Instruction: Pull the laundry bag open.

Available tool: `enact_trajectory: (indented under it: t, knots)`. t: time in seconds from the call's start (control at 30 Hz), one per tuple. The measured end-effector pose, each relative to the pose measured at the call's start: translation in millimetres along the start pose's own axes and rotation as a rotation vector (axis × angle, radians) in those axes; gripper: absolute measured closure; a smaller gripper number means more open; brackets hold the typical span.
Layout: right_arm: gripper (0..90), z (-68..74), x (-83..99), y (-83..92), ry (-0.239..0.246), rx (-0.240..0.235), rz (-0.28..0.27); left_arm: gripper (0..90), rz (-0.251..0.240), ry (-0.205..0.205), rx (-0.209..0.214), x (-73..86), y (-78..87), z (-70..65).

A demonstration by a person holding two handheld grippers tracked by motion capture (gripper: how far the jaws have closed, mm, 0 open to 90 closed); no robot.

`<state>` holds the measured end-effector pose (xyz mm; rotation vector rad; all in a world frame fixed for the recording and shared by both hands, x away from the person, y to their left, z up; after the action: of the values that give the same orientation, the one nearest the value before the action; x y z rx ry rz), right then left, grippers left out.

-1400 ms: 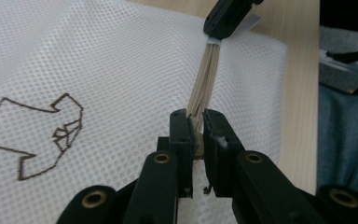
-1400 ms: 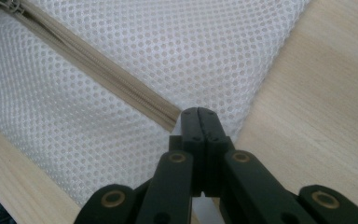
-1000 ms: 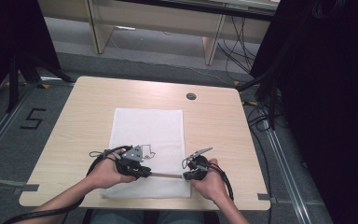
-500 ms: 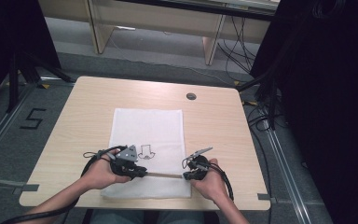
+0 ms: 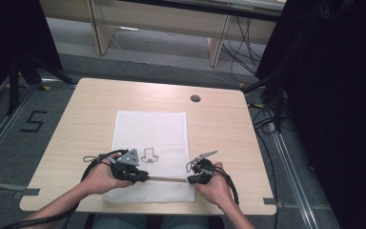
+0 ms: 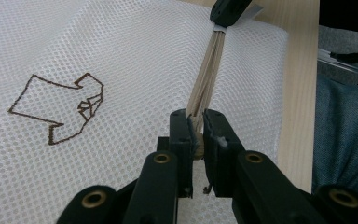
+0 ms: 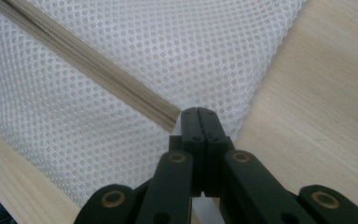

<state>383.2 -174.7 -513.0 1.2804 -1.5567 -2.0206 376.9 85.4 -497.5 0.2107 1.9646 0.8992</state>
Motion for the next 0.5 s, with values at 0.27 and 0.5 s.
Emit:
enact_trajectory:
  t: [0.27,0.5]
  knots:
    - [90.0,0.5,0.0,-0.2,-0.002,0.000,-0.002,82.0,0.001,-0.015,0.009,0.1,0.2,0.0]
    - [90.0,1.8,0.1,0.6,-0.021,-0.004,0.006,82.0,-0.002,0.003,0.008,2.4,2.1,0.3]
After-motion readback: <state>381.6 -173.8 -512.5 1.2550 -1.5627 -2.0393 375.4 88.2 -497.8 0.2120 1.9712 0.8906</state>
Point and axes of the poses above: each handheld gripper's, and its own axes: y roughly backward along the jaws, x roughly out of its underside, z roughly to its left, the point moved 3 cm from there along -y, roughly forward along the jaws, and after that the axes turned 14 degrees about y, right-handed, at the moved point
